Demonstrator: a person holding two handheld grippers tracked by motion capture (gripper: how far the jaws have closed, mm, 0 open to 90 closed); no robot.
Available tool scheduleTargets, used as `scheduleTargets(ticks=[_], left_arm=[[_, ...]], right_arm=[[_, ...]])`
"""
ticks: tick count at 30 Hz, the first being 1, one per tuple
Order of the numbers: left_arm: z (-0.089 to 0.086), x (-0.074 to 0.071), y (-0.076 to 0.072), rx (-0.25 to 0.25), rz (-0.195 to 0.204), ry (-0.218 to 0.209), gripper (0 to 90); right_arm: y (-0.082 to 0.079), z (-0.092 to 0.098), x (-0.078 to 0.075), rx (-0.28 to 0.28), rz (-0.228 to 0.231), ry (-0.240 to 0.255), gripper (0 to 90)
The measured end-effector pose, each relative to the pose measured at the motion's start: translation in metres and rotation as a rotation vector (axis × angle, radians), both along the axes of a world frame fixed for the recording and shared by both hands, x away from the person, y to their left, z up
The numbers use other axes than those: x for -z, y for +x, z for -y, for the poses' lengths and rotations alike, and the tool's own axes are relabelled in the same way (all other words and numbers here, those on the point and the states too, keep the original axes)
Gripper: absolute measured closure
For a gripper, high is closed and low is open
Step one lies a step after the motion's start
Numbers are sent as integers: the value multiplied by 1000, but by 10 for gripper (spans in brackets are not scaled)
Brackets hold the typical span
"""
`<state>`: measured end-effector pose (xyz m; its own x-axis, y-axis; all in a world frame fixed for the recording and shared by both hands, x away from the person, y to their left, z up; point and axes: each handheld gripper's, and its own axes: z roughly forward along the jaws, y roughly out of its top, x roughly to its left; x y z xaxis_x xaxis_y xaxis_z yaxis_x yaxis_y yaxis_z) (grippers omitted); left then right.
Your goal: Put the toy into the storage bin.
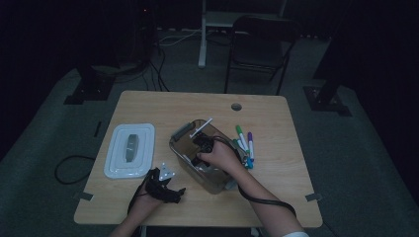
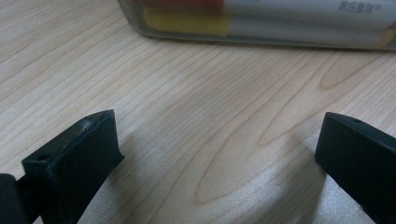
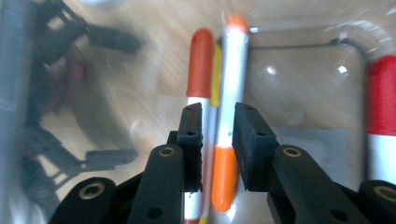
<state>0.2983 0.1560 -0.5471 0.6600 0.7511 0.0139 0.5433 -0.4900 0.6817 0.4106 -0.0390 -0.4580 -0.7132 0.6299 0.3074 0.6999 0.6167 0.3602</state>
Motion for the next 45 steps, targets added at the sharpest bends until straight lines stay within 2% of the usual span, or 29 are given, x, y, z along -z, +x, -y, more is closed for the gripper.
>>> scheduleTargets(ticks=[6, 11, 12, 16, 17, 18, 19, 20, 23, 24, 25, 28, 29, 31, 32, 33, 37, 39, 40, 45], left_arm=[[0, 0, 0, 1, -1, 1, 6], [0, 0, 0, 0, 0, 0, 6], [0, 0, 0, 0, -1, 0, 6], [0, 0, 0, 0, 0, 0, 6], [0, 0, 0, 0, 0, 0, 6], [0, 0, 0, 0, 1, 0, 6], [0, 0, 0, 0, 1, 0, 5], [0, 0, 0, 0, 0, 0, 6], [0, 0, 0, 1, -2, 2, 6], [0, 0, 0, 2, -2, 2, 5], [0, 0, 0, 2, -2, 2, 6], [0, 0, 0, 2, -2, 2, 6], [0, 0, 0, 2, -2, 2, 6], [0, 0, 0, 1, -2, 1, 6], [0, 0, 0, 1, -2, 1, 6], [0, 0, 0, 2, -2, 2, 6], [0, 0, 0, 2, -2, 1, 6], [0, 0, 0, 2, -2, 1, 6], [0, 0, 0, 2, -2, 2, 6], [0, 0, 0, 2, -2, 1, 6]], right_arm=[[0, 37, -36, 57, 69, 112, 663], [4, 83, -58, 144, 126, 159, 634], [5, 92, -60, 165, 138, 175, 631], [9, 128, -65, 237, 174, 187, 586], [9, 128, -65, 237, 174, 187, 586], [12, 144, -63, 279, 196, 180, 573], [12, 144, -63, 279, 196, 180, 573], [17, 160, -57, 329, 197, 175, 570], [23, 179, -41, 395, 184, 136, 578], [26, 184, -34, 420, 173, 122, 592], [26, 184, -34, 420, 173, 122, 592], [34, 195, -11, 480, 159, 77, 612], [34, 195, -11, 480, 159, 77, 612], [46, 203, 18, 563, 145, 37, 621], [46, 203, 18, 563, 145, 37, 621], [51, 204, 30, 585, 126, 27, 620], [58, 201, 46, 599, 94, 15, 622], [59, 201, 48, 602, 86, 12, 622], [61, 201, 54, 610, 90, -22, 661], [62, 202, 57, 618, 82, -39, 706]])
